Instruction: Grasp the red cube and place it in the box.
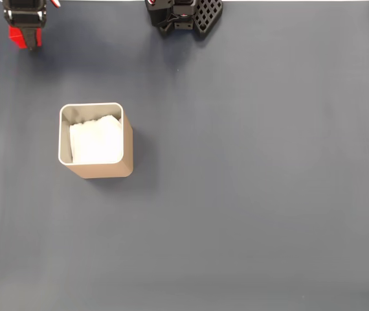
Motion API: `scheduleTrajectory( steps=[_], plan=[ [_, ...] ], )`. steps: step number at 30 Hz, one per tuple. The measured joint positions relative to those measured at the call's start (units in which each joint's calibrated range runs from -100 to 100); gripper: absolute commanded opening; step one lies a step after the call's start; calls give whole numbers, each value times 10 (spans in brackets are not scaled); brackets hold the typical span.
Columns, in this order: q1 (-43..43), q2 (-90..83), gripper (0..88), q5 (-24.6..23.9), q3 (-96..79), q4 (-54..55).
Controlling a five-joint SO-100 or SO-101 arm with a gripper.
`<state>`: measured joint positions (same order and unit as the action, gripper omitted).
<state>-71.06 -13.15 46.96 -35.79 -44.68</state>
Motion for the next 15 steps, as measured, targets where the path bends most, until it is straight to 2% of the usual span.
scheduleTrajectory(
  steps=[15],
  plan=[
    [43,0,2,8,190,-197]
  ],
)
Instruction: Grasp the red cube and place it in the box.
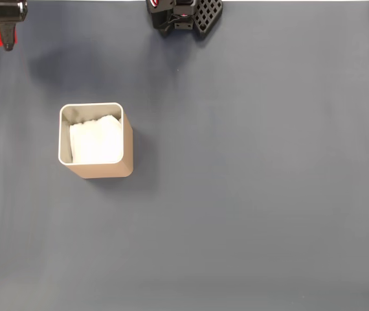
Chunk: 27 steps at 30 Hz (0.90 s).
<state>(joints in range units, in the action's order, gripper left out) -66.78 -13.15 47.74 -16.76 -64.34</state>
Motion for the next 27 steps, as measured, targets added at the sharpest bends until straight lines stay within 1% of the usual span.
scheduleTrajectory(
  steps=[17,27],
  plan=[
    [77,-72,2,23,58,-116],
    [165,-109,2,25,101,-167]
  ],
)
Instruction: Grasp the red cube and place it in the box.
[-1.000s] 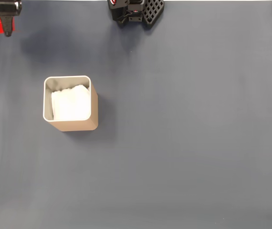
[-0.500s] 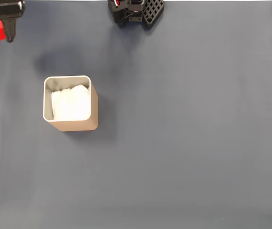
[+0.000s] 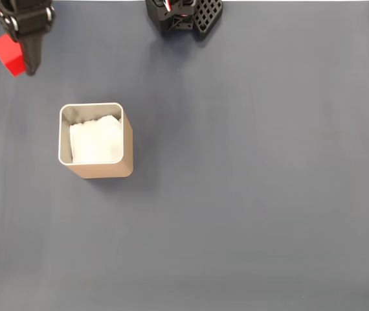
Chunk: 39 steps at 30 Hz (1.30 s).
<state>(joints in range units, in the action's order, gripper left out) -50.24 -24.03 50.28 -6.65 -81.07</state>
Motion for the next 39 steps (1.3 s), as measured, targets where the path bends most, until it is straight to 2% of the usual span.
scheduleTrajectory(
  steps=[21,39],
  plan=[
    [222,-58,2,5,-26,11],
    [256,-64,2,6,-91,67]
  ],
)
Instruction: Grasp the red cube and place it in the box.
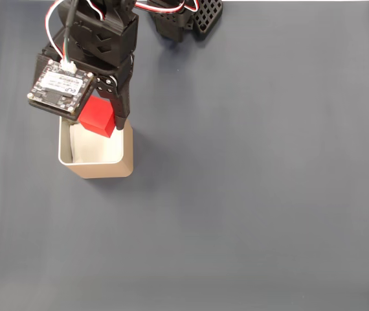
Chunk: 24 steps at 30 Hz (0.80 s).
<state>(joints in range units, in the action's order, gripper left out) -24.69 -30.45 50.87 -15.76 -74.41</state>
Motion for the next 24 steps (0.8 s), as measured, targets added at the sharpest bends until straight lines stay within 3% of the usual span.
scheduleTrajectory(
  steps=[24],
  plan=[
    [-29,2,2,-5,0,22]
  ],
)
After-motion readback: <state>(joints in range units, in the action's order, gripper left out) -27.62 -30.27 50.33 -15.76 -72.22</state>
